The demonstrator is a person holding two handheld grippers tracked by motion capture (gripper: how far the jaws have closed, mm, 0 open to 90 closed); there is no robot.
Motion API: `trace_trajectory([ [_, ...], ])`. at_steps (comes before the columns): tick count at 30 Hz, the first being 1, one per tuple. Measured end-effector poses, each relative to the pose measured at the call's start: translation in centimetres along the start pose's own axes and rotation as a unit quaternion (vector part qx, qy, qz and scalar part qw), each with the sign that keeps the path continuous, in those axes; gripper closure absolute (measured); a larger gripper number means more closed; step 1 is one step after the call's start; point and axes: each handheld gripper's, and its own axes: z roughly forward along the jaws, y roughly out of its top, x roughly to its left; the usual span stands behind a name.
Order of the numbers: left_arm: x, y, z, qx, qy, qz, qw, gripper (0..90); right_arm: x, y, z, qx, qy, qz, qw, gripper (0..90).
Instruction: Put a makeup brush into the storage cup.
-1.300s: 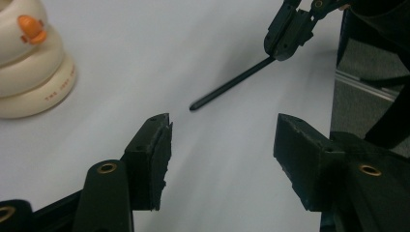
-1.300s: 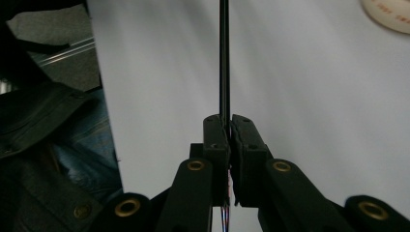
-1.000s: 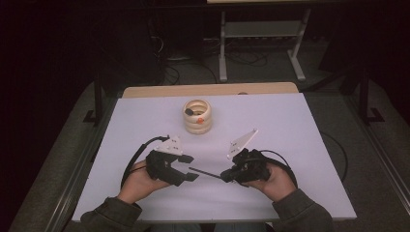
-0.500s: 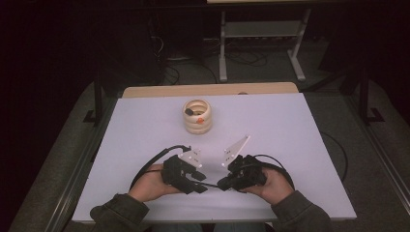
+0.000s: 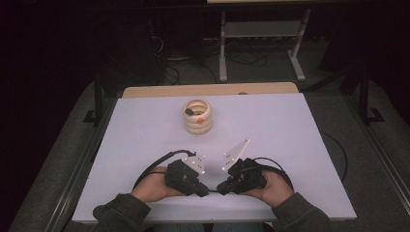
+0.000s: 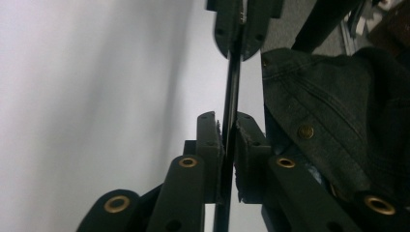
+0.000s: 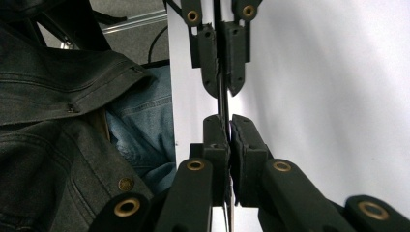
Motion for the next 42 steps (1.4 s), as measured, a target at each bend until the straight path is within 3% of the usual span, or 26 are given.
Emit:
trace_trajectory([
  [4,-0.1,-0.1,0.2,0.001,-0.010,-0.002,1.0000,84.4,-0.2,-0.3,0.1,-0.009,0.003,0.004,1.0000,83.2],
  [8,-0.2,-0.2,0.1,-0.001,-0.001,0.001,1.0000,84.6,-0.7,-0.9,-0.2,-0.014,0.011,0.019,0.9997,71.8],
  [12,-0.2,-0.4,-0.1,-0.008,0.003,0.000,1.0000,84.6,-1.1,-1.6,-0.3,-0.016,0.013,0.022,0.9995,70.0],
  [15,-0.3,-0.5,-0.2,-0.014,0.006,-0.003,0.9999,84.5,-1.2,-2.0,-0.4,-0.020,0.015,0.022,0.9994,77.7],
  [19,-0.3,-0.5,-0.1,-0.012,0.002,-0.005,0.9999,83.5,-1.1,-1.9,-0.5,-0.020,0.031,0.005,0.9993,83.7],
  [20,-0.2,-0.5,-0.1,-0.013,0.002,-0.011,0.9999,79.9,-1.0,-1.8,-0.5,-0.017,0.036,0.003,0.9992,84.5],
  [22,-0.2,-0.4,0.0,-0.011,-0.005,-0.023,0.9997,62.0,-0.9,-1.5,-0.5,-0.005,0.030,0.004,0.9995,84.5],
  [24,-0.4,-0.3,0.1,-0.008,-0.003,-0.013,0.9999,59.8,-1.0,-1.3,-0.6,0.005,0.028,-0.001,0.9996,84.5],
  [27,-0.4,0.0,0.4,-0.002,-0.002,-0.009,1.0000,63.6,-1.0,-0.9,-0.6,0.027,0.032,-0.005,0.9991,84.5],
  [31,-0.6,-0.1,0.5,0.003,-0.001,-0.005,1.0000,80.2,-0.7,-0.1,-1.0,0.039,0.027,-0.018,0.9987,84.4],
  [34,-0.5,-0.2,0.4,0.002,-0.004,-0.011,0.9999,84.5,-0.6,0.0,-1.5,0.012,0.018,-0.013,0.9997,81.2],
  [37,-0.3,-0.7,0.0,-0.016,0.009,-0.023,0.9996,84.5,-1.1,-0.8,-2.2,-0.025,-0.007,0.026,0.9993,62.4],
  [38,-0.3,-0.9,0.0,-0.023,0.011,-0.033,0.9991,84.6,-1.5,-1.4,-2.3,-0.052,-0.006,0.037,0.9980,59.8],
  [40,0.0,-1.3,-0.3,-0.035,0.023,-0.038,0.9984,84.6,-1.8,-2.3,-2.5,-0.080,-0.008,0.057,0.9952,56.4],
  [42,0.3,-1.6,-0.6,-0.052,0.032,-0.051,0.9968,84.6,-2.1,-3.1,-2.6,-0.108,0.008,0.082,0.9907,56.1],
])
